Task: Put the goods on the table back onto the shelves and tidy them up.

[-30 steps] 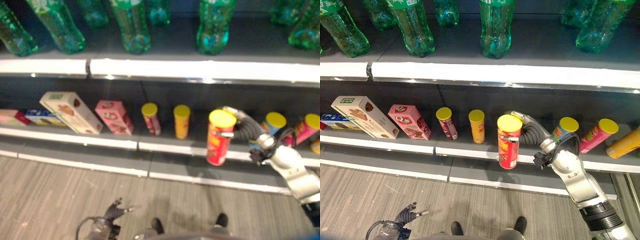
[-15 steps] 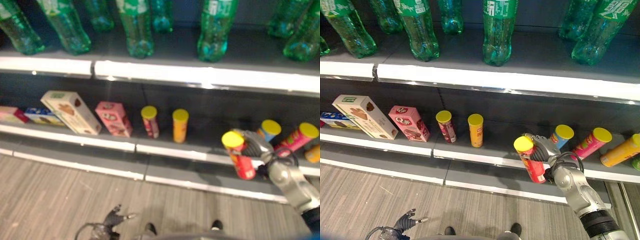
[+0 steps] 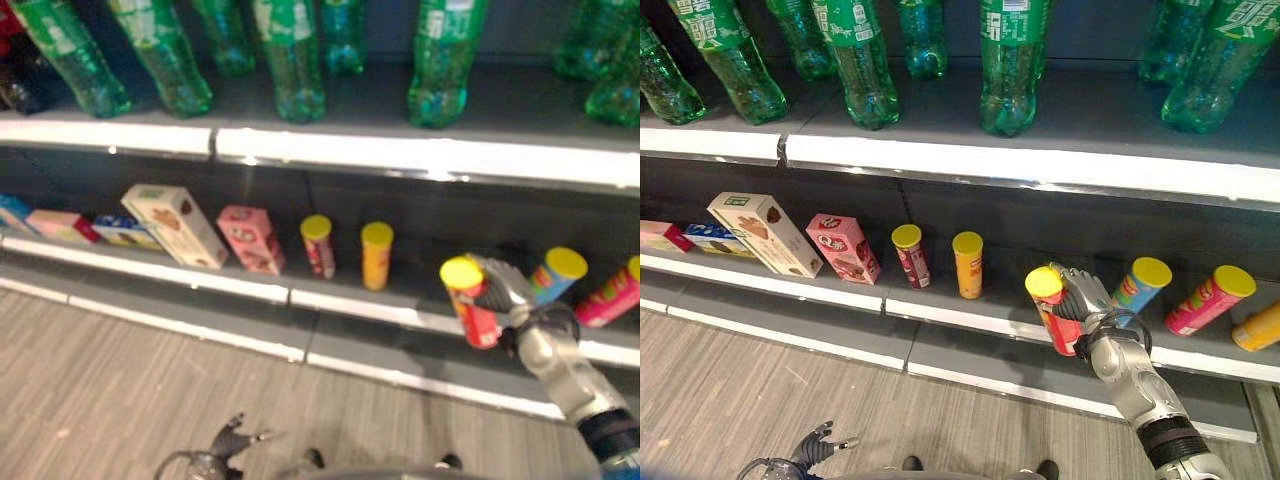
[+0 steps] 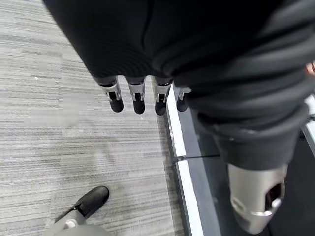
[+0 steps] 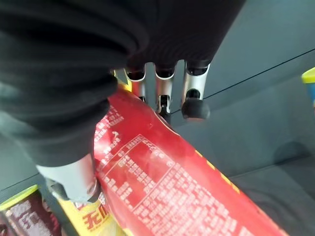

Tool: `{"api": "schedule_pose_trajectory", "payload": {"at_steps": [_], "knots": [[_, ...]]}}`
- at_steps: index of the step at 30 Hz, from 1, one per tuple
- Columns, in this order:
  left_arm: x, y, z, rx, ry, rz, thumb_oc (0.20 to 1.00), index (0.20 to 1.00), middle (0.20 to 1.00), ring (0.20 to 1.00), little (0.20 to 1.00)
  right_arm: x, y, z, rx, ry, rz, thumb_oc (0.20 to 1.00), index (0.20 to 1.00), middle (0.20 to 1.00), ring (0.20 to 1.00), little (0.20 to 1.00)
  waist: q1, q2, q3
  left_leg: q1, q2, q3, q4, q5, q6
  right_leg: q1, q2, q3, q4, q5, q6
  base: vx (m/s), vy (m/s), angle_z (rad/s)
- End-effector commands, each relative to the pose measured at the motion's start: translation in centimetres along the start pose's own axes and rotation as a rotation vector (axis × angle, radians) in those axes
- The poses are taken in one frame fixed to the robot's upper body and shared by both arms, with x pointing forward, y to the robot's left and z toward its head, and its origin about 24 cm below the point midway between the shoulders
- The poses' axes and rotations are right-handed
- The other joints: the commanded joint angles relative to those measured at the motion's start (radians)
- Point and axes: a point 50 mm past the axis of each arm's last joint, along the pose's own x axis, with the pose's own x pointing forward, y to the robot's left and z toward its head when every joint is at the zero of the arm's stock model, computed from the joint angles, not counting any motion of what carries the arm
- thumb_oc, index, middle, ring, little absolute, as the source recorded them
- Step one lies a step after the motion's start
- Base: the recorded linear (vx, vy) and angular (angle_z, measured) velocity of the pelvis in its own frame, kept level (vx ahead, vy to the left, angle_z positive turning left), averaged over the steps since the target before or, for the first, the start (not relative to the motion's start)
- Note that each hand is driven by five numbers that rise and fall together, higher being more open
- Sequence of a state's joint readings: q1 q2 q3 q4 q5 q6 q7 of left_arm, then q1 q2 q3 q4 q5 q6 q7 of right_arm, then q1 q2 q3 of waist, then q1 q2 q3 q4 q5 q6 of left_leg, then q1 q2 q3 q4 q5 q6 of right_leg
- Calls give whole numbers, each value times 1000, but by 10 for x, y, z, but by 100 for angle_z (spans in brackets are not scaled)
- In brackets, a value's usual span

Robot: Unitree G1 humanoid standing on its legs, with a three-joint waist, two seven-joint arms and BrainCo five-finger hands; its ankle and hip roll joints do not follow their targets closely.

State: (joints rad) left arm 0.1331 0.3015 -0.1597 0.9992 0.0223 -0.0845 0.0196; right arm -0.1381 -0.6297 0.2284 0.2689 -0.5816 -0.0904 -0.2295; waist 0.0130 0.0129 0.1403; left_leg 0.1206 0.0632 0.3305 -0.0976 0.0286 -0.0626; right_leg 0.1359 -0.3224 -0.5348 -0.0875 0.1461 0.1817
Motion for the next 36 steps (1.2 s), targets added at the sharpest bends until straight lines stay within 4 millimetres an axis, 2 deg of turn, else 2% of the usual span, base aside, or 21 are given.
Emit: {"api": "schedule_pose_trajectory", "payload": {"at_steps": [1, 6, 9, 13, 14, 15, 16, 24, 29, 32, 36], "knots": [[5, -5, 17, 77, -53, -12, 1000, 1000, 1000, 1000, 1000, 29, -37, 12, -21, -54, -187, 200, 200, 200, 200, 200, 47, 35, -27, 41, 79, 42, 12, -67, -50, -17, -47, 5, 151, -114, 28, 9, 0, 6], [8, -8, 20, 84, -47, -9, 1000, 1000, 1000, 1000, 1000, 35, -36, 7, 12, -9, -206, 200, 200, 200, 200, 200, 52, 39, -24, 34, 78, 33, 12, -66, -50, -23, -51, -2, 159, -117, 29, 46, -1, 13], [9, -8, 23, 89, -52, -9, 1000, 1000, 1000, 1000, 1000, 37, -46, 7, 13, -15, -242, 200, 200, 200, 200, 200, 53, 46, -11, 19, 78, 29, 14, -63, -50, -46, -54, 3, 176, -124, 29, 27, -4, 4], [11, -7, 40, 105, -115, -9, 1000, 1000, 1000, 1000, 1000, 45, -78, 15, 11, -55, -378, 200, 200, 200, 200, 200, 53, 70, 43, -37, 84, 22, 27, -48, -48, -132, -67, 30, 225, -135, 27, -74, 10, 0], [11, -7, 40, 105, -115, -9, 1000, 1000, 1000, 1000, 1000, 45, -78, 15, 11, -55, -378, 200, 200, 200, 200, 200, 53, 70, 43, -37, 84, 22, 27, -48, -48, -132, -67, 30, 225, -135, 27, -210, 38, 6], [12, -6, 59, 116, -187, -10, 1000, 1000, 1000, 1000, 1000, 52, -103, 26, 3, -95, -483, 200, 200, 200, 200, 200, 62, 96, 88, -106, 87, 12, 64, -46, -45, -208, -76, 55, 263, -140, 23, -214, 39, 9], [12, -5, 63, 120, -204, -11, 1000, 1000, 1000, 1000, 1000, 54, -111, 30, 2, -109, -521, 200, 200, 200, 200, 200, 65, 104, 99, -124, 87, 10, 75, -47, -44, -227, -81, 59, 277, -141, 22, -216, 39, 5], [12, -3, 92, 156, -305, -1, 1000, 1000, 1000, 1000, 1000, 58, -145, 48, -6, -175, -684, 200, 200, 200, 200, 200, 62, 142, 166, -233, 79, -20, 165, -67, -33, -338, -137, 90, 390, -158, 23, -86, 34, 3], [8, 1, 105, 168, -372, -10, 1000, 1000, 1000, 1000, 1000, 57, -161, 47, -13, -173, -751, 200, 200, 200, 200, 200, 68, 152, 189, -295, 91, -35, 231, -87, -33, -375, -153, 91, 435, -170, 21, -50, -6, 5], [2, 8, 115, 195, -438, -20, 1000, 1000, 1000, 1000, 1000, 57, -182, 40, -20, -140, -839, 200, 200, 200, 200, 200, 72, 172, 209, -351, 98, -54, 273, -91, -34, -405, -161, 89, 460, -176, 24, -55, -12, 11], [-1, 10, 122, 212, -471, -21, 1000, 1000, 1000, 1000, 1000, 57, -193, 32, -16, -95, -900, 200, 200, 200, 200, 200, 76, 183, 209, -370, 93, -58, 275, -92, -34, -420, -166, 89, 466, -179, 26, -7, 3, 11]]}}
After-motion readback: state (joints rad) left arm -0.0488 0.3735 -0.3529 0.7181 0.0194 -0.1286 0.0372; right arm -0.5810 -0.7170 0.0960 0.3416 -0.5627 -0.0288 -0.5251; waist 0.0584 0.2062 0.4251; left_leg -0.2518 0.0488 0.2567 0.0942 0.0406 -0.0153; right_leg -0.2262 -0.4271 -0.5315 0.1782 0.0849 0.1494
